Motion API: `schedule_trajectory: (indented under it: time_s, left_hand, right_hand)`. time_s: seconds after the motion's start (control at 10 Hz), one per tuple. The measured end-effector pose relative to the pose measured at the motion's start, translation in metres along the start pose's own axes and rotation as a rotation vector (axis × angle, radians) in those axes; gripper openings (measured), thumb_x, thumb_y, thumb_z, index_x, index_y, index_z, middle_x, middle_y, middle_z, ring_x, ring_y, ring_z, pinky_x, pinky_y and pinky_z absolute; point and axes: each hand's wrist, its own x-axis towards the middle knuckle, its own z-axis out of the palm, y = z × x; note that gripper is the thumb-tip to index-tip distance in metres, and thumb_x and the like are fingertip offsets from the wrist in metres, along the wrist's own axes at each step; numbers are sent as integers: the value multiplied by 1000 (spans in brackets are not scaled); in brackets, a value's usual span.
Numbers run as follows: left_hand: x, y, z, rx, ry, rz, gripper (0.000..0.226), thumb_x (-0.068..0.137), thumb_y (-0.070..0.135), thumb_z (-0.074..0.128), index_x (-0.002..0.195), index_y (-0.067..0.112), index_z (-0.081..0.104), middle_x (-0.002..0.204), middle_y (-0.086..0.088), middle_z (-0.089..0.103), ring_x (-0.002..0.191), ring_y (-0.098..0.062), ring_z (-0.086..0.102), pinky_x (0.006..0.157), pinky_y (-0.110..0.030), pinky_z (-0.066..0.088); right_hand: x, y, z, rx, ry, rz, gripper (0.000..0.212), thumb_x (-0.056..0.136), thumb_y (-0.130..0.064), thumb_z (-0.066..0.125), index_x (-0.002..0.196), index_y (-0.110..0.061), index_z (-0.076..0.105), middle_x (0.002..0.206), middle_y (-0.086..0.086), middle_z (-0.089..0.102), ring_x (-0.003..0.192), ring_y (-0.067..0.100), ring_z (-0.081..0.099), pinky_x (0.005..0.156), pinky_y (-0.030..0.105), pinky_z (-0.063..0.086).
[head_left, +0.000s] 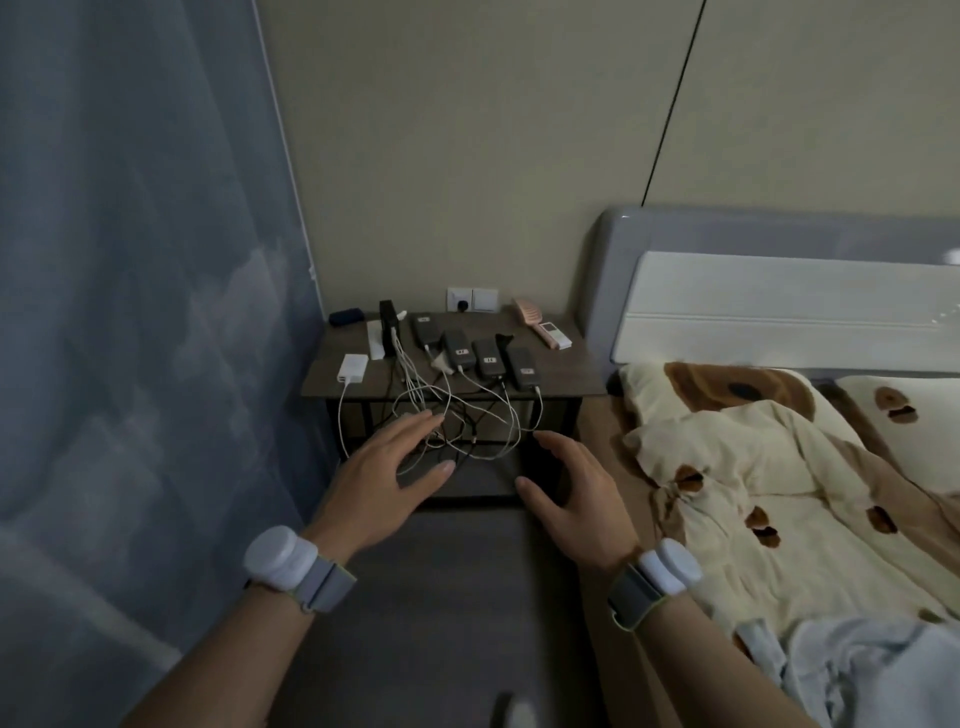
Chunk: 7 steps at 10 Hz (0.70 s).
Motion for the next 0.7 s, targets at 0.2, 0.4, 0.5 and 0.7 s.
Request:
schedule_trajectory:
  time_s: [0.2,0.4,0.5,0.7]
  left_hand:
    - [101,-23,17,13,6,-21,62,89,61,54,146,40,42,154,21,35,137,10,24,96,4,13]
    - [215,-21,27,0,47,-43,60,91,54,57,146,37,42,154,20,34,143,0,25,109,-22,23]
    - [253,-22,38,14,12,-41,60,91,52,58,147,36,42,155,18,34,144,-2,24,110,-22,21]
    - [347,-31,70,-21,-59,16,62,89,59,54,146,37,42,152,22,33,143,2,22,112,-23,23]
  right_hand:
    - [105,43,12,36,-7,-40,55,87,-40,69,136,-21,51,132,-3,58,120,9,53,96,13,37]
    - [220,80,-4,63,31,-110,49,85,-29,74,130,-19,55,122,-3,60,110,4,51,90,-4,24]
    - [255,100,-8,65,30,-84,48,86,-31,72,129,-21,55,120,-11,56,111,2,48,89,-5,22]
    - [312,162,-13,65,101,2,52,86,-42,66,132,-21,54,129,1,61,120,14,56,97,7,31]
